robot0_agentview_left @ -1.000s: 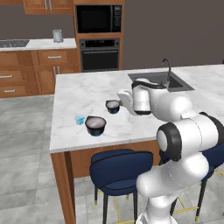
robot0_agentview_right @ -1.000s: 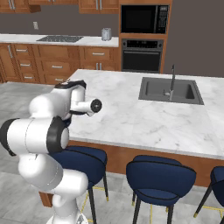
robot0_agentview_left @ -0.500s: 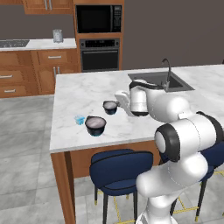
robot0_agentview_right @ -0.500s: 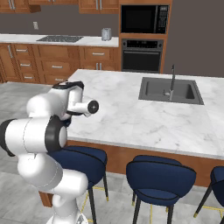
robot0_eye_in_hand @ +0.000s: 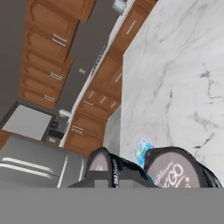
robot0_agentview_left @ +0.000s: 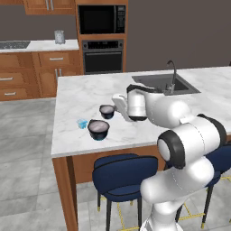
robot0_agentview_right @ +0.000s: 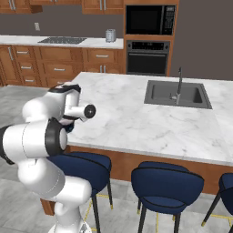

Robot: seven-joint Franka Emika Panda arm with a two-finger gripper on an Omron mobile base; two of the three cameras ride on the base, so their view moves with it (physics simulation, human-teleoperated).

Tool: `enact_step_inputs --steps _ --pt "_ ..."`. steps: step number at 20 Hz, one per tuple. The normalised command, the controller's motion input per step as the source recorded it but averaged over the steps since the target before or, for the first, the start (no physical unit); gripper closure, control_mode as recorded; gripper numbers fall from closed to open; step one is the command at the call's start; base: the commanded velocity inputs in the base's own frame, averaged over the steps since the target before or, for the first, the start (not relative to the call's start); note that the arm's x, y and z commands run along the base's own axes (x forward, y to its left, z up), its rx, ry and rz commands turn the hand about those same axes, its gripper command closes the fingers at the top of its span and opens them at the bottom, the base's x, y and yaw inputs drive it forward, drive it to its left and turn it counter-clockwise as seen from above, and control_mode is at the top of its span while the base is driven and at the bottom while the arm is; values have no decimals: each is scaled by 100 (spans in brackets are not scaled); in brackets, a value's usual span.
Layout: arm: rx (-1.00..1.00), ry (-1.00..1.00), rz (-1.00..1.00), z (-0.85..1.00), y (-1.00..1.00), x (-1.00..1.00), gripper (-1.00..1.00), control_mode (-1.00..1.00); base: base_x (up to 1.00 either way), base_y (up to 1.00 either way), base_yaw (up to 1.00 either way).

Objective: Stack the yogurt containers by placing the smaller containers on top of the larger containers.

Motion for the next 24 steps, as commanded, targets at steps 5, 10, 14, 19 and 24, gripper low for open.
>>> enact_step_inputs --steps 5,10,14,19,24 --pt "2 0 0 -1 18 -8 100 -100 0 0 0" --pt "0 0 0 0 0 0 100 -100 0 0 0" --pt "0 0 0 -4 0 0 100 -100 0 0 0" --pt "0 0 0 -10 0 0 100 -100 0 0 0" --pt "2 0 0 -10 0 0 100 -100 0 0 0"
